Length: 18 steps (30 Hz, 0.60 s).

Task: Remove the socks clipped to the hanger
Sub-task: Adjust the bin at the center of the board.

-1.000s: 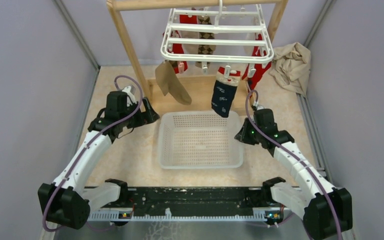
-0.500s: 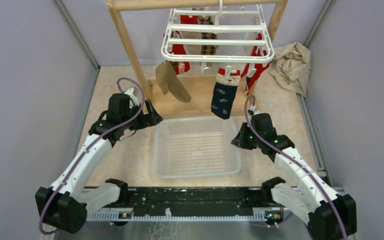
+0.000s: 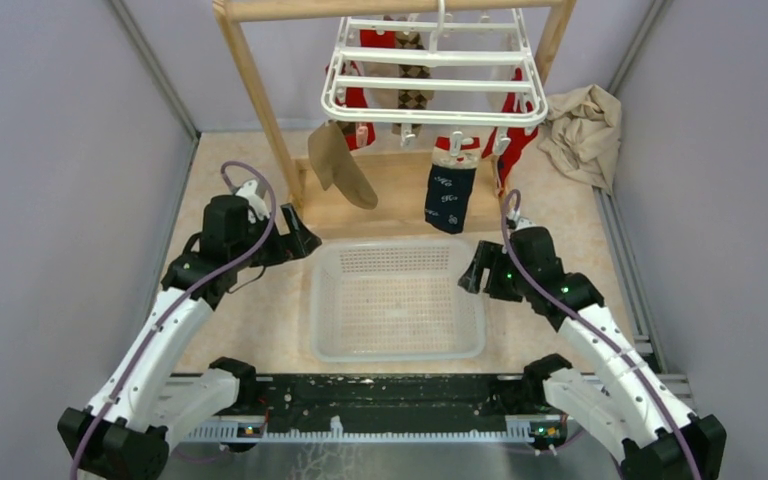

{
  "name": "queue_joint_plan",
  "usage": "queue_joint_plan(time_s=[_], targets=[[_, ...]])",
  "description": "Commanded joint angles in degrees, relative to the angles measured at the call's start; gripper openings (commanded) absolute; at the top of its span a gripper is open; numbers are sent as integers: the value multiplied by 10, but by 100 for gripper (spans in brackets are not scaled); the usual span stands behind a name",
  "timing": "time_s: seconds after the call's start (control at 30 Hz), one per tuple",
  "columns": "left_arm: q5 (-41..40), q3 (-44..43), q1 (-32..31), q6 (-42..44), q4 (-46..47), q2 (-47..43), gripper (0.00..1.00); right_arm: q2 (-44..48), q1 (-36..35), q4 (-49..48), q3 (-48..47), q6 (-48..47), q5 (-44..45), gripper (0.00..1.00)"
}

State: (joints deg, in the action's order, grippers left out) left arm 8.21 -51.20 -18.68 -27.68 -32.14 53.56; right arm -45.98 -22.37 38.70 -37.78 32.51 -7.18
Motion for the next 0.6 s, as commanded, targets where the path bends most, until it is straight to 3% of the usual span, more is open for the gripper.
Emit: queue_joint_plan(time_s=[0.0, 0.07, 0.57], targets=[[20, -34, -4, 0, -24, -39, 99, 26, -5, 13, -73, -21, 20, 80], [27, -38, -4, 3, -28, -55, 99, 29, -5, 22, -90, -28, 23, 97], [85, -34, -3, 8, -44, -106, 99, 33, -5, -16, -77, -23, -32, 98]])
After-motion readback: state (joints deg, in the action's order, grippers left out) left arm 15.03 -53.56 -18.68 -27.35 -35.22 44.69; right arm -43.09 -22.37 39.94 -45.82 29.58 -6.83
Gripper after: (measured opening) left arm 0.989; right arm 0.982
